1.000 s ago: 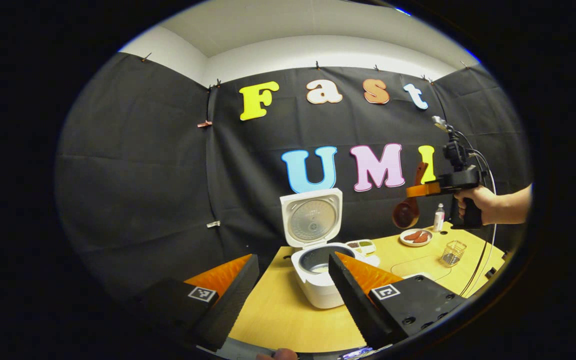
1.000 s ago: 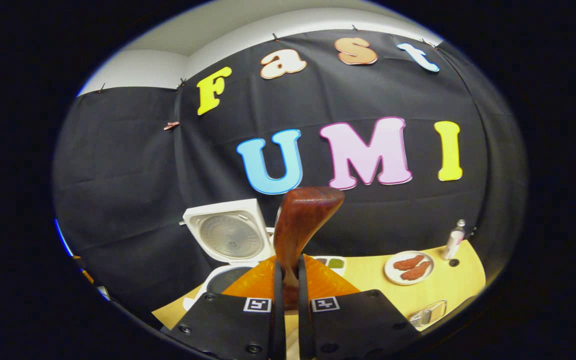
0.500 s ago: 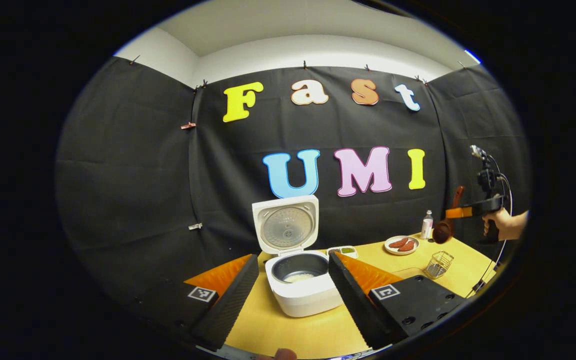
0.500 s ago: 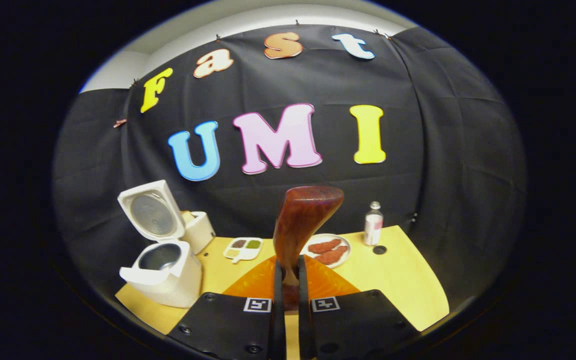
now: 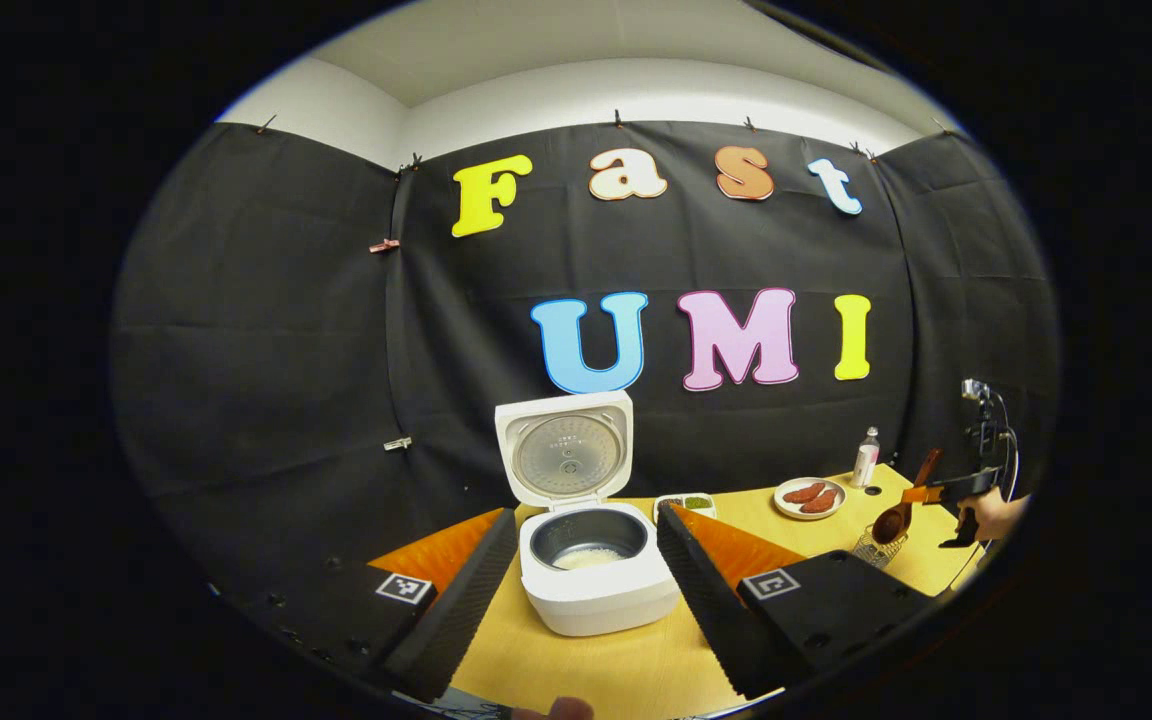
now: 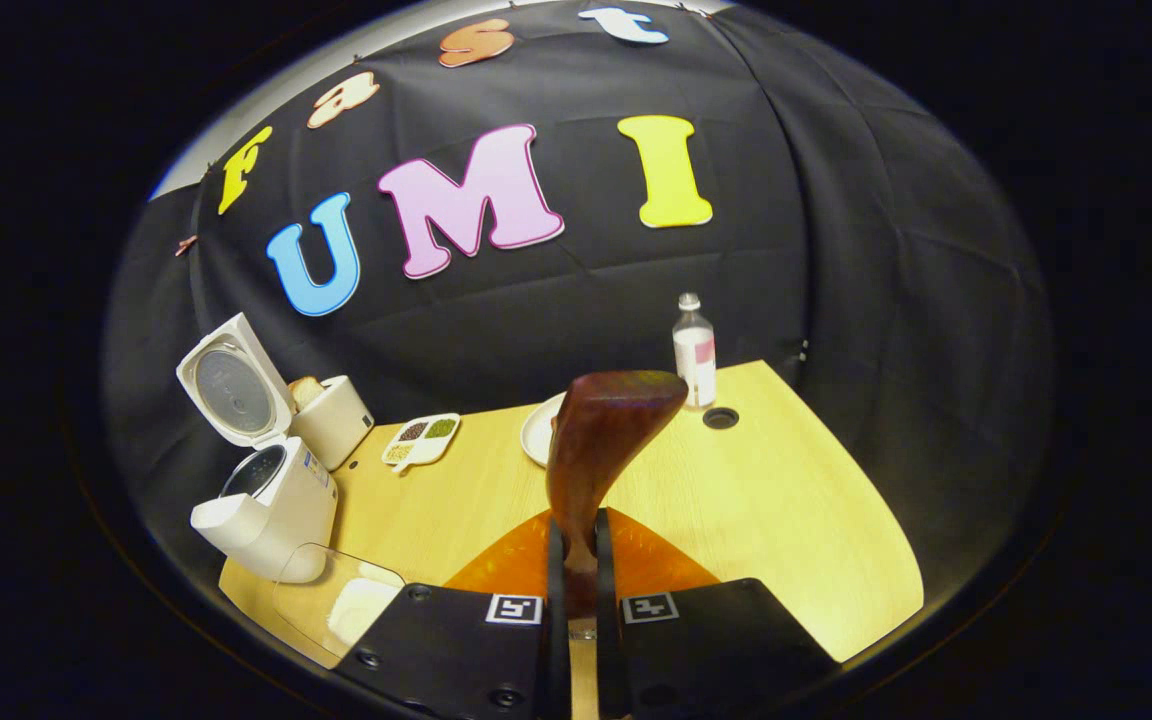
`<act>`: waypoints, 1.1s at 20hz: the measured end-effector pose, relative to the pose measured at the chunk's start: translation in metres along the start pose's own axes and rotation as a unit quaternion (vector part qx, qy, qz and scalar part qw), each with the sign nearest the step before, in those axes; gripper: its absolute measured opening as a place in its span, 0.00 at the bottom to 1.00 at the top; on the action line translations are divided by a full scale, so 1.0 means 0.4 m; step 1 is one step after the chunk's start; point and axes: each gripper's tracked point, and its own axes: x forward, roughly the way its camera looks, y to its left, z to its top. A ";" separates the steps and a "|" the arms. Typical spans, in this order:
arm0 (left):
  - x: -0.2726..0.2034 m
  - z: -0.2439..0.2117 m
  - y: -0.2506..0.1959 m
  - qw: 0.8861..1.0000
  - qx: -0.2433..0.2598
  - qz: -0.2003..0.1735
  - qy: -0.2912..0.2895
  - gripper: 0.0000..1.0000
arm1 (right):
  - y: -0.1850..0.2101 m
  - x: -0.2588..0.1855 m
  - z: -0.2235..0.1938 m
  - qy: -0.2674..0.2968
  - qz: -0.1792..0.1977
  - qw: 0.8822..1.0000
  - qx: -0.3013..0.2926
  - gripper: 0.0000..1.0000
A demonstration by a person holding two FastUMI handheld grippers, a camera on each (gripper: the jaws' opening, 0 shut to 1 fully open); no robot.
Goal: Close the left gripper, press the button to open the rice cooker; take a wooden spoon from the chopstick holder with the right hand, scoop a spoonful of rice and pour it into the rice cooker, then put the wooden spoon back into the chopstick holder.
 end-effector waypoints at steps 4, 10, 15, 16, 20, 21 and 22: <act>0.027 0.008 -0.010 1.000 -0.025 0.007 0.006 0.97 | -0.017 0.048 -0.066 0.037 0.000 0.999 0.027 0.15; 0.076 0.048 0.013 1.000 -0.028 0.014 -0.005 0.97 | -0.038 0.060 -0.074 0.054 -0.009 0.996 0.077 0.20; 0.124 0.072 0.026 0.999 -0.032 0.003 -0.013 0.97 | -0.074 0.011 -0.063 0.049 -0.032 0.996 0.072 0.67; 0.137 0.078 0.027 0.999 -0.035 -0.001 -0.016 0.96 | -0.073 0.001 -0.061 0.048 -0.033 0.996 0.071 0.64; 0.200 0.115 0.044 0.998 -0.049 -0.012 -0.029 0.97 | -0.090 -0.073 -0.045 0.033 -0.065 0.996 0.053 0.98; 0.215 0.132 0.047 0.998 -0.053 -0.017 -0.036 0.97 | -0.090 -0.095 -0.040 0.027 -0.072 0.996 0.052 0.98; 0.232 0.149 0.052 0.997 -0.056 -0.021 -0.043 0.97 | -0.090 -0.123 -0.037 0.022 -0.082 0.995 0.054 0.98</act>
